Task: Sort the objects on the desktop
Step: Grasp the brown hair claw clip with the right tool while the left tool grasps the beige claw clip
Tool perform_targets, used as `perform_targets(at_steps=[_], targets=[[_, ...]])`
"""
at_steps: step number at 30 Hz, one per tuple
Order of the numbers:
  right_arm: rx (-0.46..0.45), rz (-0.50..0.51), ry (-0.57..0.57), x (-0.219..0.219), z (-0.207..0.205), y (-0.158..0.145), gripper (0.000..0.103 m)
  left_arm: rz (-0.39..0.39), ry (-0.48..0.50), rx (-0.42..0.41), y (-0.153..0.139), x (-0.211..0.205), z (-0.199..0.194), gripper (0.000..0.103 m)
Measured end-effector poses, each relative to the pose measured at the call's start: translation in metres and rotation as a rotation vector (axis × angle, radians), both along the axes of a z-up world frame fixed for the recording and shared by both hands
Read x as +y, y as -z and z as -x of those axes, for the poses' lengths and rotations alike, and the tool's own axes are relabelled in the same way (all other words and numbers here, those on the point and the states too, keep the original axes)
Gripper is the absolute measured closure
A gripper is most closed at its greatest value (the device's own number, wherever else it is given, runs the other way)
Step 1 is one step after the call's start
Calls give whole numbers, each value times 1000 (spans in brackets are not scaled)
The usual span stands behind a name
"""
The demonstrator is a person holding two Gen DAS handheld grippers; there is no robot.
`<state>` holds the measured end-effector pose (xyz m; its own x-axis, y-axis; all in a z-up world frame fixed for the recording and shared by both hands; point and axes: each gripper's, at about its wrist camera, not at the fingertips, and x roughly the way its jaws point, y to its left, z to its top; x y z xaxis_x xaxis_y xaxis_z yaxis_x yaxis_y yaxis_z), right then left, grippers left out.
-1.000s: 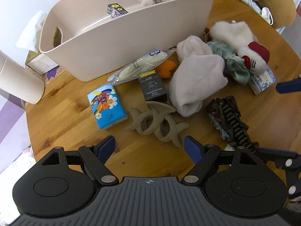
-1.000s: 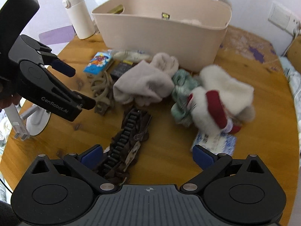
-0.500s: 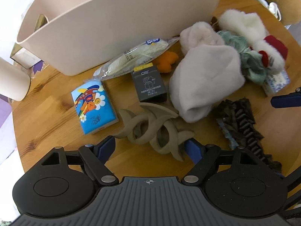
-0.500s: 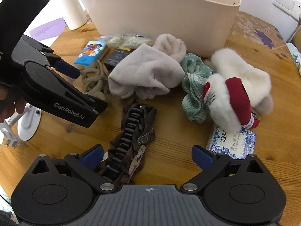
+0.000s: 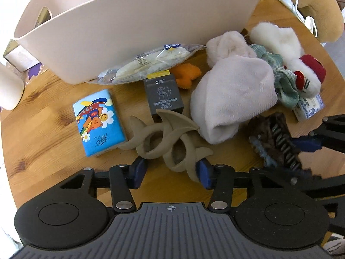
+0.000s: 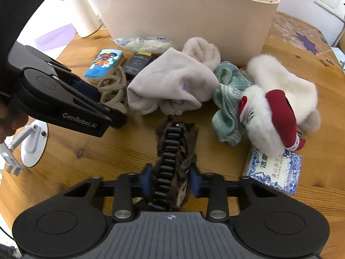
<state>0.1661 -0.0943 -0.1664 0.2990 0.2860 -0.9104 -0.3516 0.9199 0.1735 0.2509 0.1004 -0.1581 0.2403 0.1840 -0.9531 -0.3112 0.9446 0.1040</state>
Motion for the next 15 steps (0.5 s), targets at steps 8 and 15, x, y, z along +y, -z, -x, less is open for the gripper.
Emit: perform_targets(at_steps=[8,15], targets=[[-6,7,-2,-9,6,-2,77,-3,-9,-3,-3,-7,2,74],[-22,2,13,-21,9,-9,77,5,-41,-13,-6,-9,9,74]])
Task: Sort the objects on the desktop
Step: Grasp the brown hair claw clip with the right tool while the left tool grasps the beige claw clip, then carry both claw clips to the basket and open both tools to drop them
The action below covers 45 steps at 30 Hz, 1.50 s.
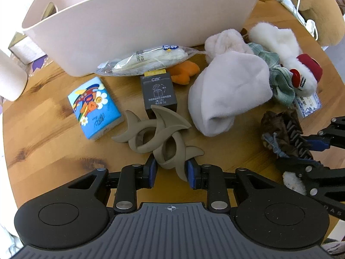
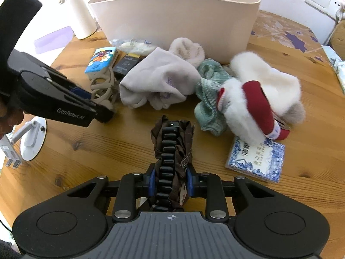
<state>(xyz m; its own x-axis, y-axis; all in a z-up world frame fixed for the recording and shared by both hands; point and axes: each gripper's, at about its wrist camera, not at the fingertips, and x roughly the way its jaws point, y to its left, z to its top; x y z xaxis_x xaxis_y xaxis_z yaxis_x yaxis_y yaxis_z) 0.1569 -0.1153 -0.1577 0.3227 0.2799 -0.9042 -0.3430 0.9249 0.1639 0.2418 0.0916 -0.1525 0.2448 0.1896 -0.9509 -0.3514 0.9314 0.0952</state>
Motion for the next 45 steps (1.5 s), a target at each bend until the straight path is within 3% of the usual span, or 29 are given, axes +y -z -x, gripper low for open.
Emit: perform_targets(at_steps=[22,33,45], targets=[[-117,-67,-25,-27,10,-49,77,-59,-17,-101,-38,-10,39,75],[-229,-80,-44,-41,-3,-91,77,-118,4,-181,-85,-21,51,75],[-360,-83,-26,-52,-40,-136,77,-218,65,-294,-140,-18,35,75]])
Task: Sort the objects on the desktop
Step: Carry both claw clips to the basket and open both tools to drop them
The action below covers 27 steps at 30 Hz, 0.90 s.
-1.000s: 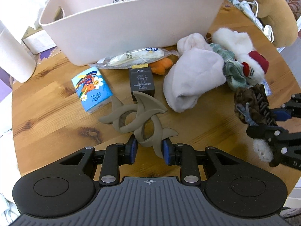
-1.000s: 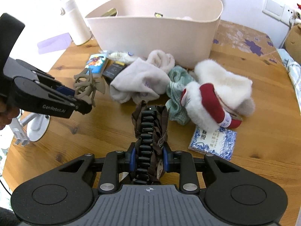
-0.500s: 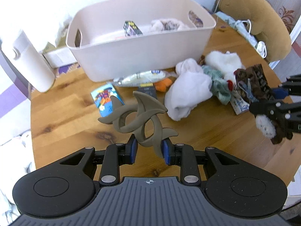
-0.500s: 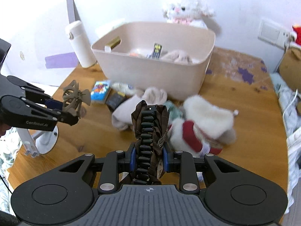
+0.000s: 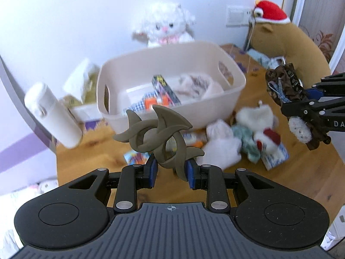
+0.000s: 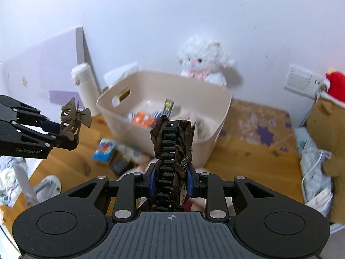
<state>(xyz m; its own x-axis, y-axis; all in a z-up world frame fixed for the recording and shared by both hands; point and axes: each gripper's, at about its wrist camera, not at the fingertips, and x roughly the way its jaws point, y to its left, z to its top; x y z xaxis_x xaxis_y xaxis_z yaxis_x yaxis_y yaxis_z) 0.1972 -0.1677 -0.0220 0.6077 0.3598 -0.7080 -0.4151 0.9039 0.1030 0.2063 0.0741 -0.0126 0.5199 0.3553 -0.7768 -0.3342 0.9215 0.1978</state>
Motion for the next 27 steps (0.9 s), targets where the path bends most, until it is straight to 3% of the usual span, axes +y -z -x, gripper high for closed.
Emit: perform_targets(at_steps=[10,14,27], targets=[[-73,-8,44,-2,-44,-25,77,-45,-10,-85,-36,24,-40,75],[-98,22,40,4,-64,-29,77,-24,-23,-100,-41,41,-61,75],[-97,106,39,29,-140,-14,77,7,-38,-41,-15,84,-120,75]])
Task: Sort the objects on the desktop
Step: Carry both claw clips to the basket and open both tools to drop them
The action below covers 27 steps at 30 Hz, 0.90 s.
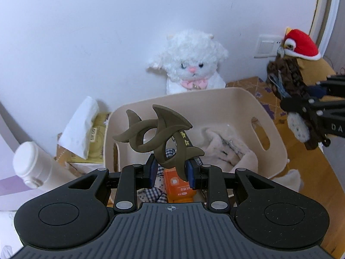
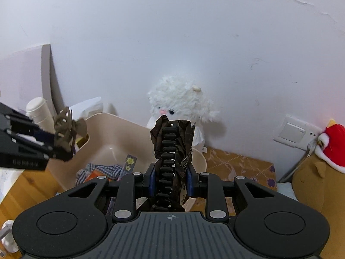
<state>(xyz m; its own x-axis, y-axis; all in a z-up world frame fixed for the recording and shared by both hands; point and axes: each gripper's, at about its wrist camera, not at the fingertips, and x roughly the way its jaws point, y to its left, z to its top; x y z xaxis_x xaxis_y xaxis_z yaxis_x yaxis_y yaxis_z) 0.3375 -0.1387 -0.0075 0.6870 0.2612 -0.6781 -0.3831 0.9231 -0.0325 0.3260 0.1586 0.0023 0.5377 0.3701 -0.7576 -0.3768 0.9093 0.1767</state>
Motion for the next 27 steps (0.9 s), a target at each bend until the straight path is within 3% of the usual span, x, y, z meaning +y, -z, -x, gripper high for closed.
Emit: perform_targets(at_steps=[8,13,22,27], targets=[[114,-29,17,17,-28,37,77,17,-36,102,40,13,-26,75],[196,-61,47,20,-34,58,77,15,-43,125,53,15,-35,75],[260,-32,45,24,-34,76,76,64,-62,223,78,19,-47,75],[254,-46,34,19,-28,72,56,79,-55,247,84,17,-45,74]])
